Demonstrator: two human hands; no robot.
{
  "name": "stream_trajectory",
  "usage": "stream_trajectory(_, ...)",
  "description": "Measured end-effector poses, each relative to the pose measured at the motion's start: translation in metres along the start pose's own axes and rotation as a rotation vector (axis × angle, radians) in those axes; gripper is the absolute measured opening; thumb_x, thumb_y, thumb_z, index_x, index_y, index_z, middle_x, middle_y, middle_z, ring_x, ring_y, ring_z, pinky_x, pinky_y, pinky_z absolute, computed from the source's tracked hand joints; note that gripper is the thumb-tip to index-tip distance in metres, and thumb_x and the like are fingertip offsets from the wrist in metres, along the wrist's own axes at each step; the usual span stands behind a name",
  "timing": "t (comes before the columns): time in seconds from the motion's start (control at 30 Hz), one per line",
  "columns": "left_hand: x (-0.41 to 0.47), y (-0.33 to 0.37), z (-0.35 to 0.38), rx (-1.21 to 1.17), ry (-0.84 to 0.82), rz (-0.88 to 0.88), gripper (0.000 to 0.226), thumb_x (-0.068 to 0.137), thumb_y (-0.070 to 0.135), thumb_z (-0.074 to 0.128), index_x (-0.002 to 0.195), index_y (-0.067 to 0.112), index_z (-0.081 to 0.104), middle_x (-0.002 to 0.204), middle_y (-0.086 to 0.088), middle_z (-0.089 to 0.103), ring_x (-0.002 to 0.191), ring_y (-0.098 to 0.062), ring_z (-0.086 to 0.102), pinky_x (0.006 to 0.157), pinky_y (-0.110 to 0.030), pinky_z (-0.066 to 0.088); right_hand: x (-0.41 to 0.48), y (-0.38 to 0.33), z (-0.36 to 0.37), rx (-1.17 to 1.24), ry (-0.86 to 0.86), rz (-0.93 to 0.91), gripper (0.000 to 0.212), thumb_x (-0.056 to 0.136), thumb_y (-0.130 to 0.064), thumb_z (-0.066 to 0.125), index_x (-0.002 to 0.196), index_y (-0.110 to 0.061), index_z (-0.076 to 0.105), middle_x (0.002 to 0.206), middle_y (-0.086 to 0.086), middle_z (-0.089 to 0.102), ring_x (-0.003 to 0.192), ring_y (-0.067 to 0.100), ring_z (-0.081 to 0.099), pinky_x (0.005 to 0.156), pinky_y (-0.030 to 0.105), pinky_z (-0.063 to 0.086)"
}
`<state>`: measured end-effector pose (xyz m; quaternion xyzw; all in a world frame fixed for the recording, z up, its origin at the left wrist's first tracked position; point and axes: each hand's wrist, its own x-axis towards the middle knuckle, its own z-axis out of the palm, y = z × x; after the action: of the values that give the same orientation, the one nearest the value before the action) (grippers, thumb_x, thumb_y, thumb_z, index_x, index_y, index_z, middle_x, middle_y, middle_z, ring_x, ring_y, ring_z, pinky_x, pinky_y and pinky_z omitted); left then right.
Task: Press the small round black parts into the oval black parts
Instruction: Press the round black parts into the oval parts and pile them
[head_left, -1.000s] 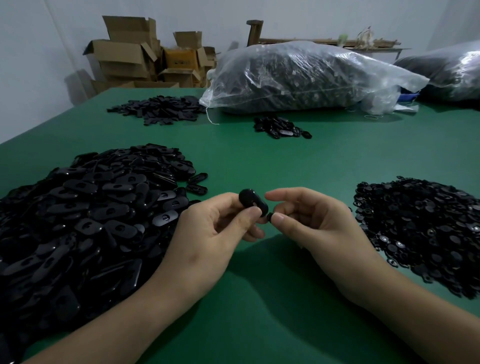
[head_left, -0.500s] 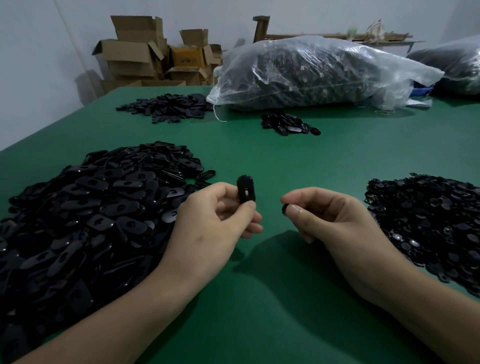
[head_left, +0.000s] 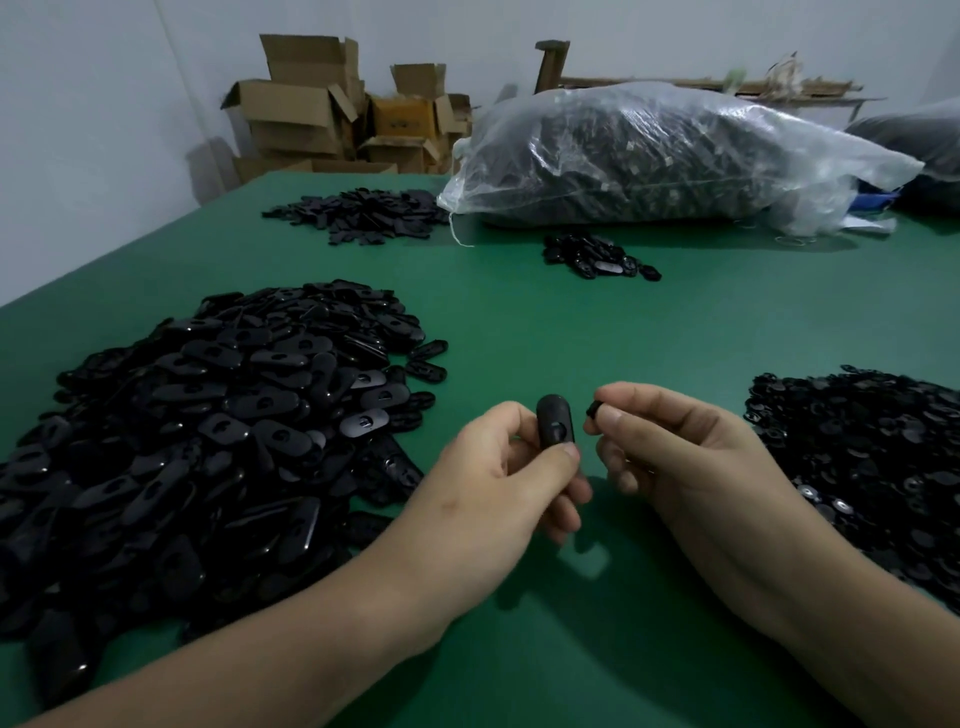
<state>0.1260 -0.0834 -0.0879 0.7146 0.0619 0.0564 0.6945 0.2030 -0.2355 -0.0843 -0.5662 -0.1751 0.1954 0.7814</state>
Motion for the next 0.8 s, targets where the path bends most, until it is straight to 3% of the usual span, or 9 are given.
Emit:
stream_trajectory(0.13, -0.0015, -0.0020, -0.0067, 0.032, 0.022, 0.051, 0.020, 0.099, 0.032, 0.053, 0.084, 0.019, 0.056, 0.073, -0.002, 0.069, 0.064, -0.015, 0.064, 0.060, -0.026, 0.052, 0.0003, -0.0003, 0.0015, 0.054, 0.005, 0.011, 0.023, 0.061, -0.022, 0.082, 0.083, -0.015, 0.081, 0.082, 0.009, 0.072, 0.058, 0.011, 0.055, 0.052, 0.018, 0.045)
stream_trajectory(0.23, -0.0013, -0.0042, -0.0106, 0.097, 0.094, 0.108, 0.028, 0.089, 0.041, 0.052, 0.075, 0.017, 0.057, 0.077, -0.005, 0.069, 0.068, -0.020, 0.067, 0.068, -0.044, 0.058, 0.0013, -0.0003, 0.0019, 0.062, -0.002, 0.013, 0.021, 0.062, -0.021, 0.082, 0.082, -0.015, 0.081, 0.081, 0.009, 0.072, 0.057, 0.012, 0.055, 0.051, 0.018, 0.045)
stream_trajectory(0.3, -0.0026, -0.0054, -0.0115, 0.208, 0.119, 0.184, 0.031, 0.089, 0.042, 0.054, 0.080, 0.013, 0.058, 0.075, -0.006, 0.064, 0.065, -0.013, 0.065, 0.070, -0.038, 0.057, 0.0011, 0.0001, 0.0016, 0.049, -0.013, 0.014, 0.024, 0.062, -0.023, 0.083, 0.084, -0.016, 0.081, 0.082, 0.010, 0.073, 0.058, 0.011, 0.057, 0.052, 0.018, 0.045)
stream_trajectory(0.37, -0.0038, -0.0044, -0.0111, 0.290, 0.129, 0.256, 0.033, 0.089, 0.040, 0.056, 0.078, 0.010, 0.051, 0.070, -0.013, 0.053, 0.054, -0.006, 0.048, 0.054, -0.024, 0.043, 0.0006, 0.0006, 0.0004, 0.025, -0.025, 0.010, 0.025, 0.061, -0.021, 0.086, 0.086, -0.016, 0.081, 0.083, 0.010, 0.074, 0.059, 0.011, 0.057, 0.053, 0.018, 0.045)
stream_trajectory(0.43, -0.0035, -0.0036, -0.0106, 0.332, 0.118, 0.274, 0.037, 0.084, 0.042, 0.057, 0.076, 0.008, 0.044, 0.069, -0.019, 0.046, 0.055, -0.009, 0.036, 0.050, -0.030, 0.033, -0.0003, 0.0012, 0.0000, -0.019, -0.036, -0.003, 0.026, 0.062, -0.019, 0.089, 0.087, -0.017, 0.081, 0.083, 0.009, 0.074, 0.062, 0.011, 0.058, 0.055, 0.018, 0.046)
stream_trajectory(0.5, -0.0023, -0.0046, -0.0096, 0.366, 0.073, 0.253, 0.039, 0.079, 0.045, 0.056, 0.077, 0.008, 0.043, 0.068, -0.020, 0.046, 0.058, -0.013, 0.037, 0.054, -0.039, 0.033, -0.0016, 0.0017, 0.0009, -0.091, -0.029, -0.043, 0.026, 0.063, -0.023, 0.089, 0.087, -0.018, 0.080, 0.081, 0.008, 0.074, 0.064, 0.011, 0.059, 0.059, 0.017, 0.048)
stream_trajectory(0.63, -0.0018, -0.0049, -0.0097, 0.360, 0.009, 0.234, 0.026, 0.082, 0.036, 0.060, 0.077, 0.016, 0.044, 0.061, 0.001, 0.038, 0.056, -0.014, 0.037, 0.053, -0.041, 0.033, -0.0056, 0.0006, 0.0055, -0.211, -0.013, -0.183, 0.015, 0.073, -0.024, 0.077, 0.086, -0.017, 0.078, 0.079, 0.000, 0.072, 0.073, 0.007, 0.064, 0.070, 0.015, 0.051)
stream_trajectory(0.8, -0.0015, -0.0071, -0.0105, 0.351, -0.024, 0.252, 0.023, 0.089, 0.036, 0.061, 0.077, 0.022, 0.046, 0.058, 0.011, 0.039, 0.053, -0.009, 0.037, 0.049, -0.029, 0.033, -0.0071, -0.0011, 0.0055, -0.340, -0.017, -0.218, 0.008, 0.080, -0.025, 0.075, 0.088, -0.023, 0.076, 0.097, 0.010, 0.074, 0.088, 0.012, 0.066, 0.085, 0.023, 0.054)
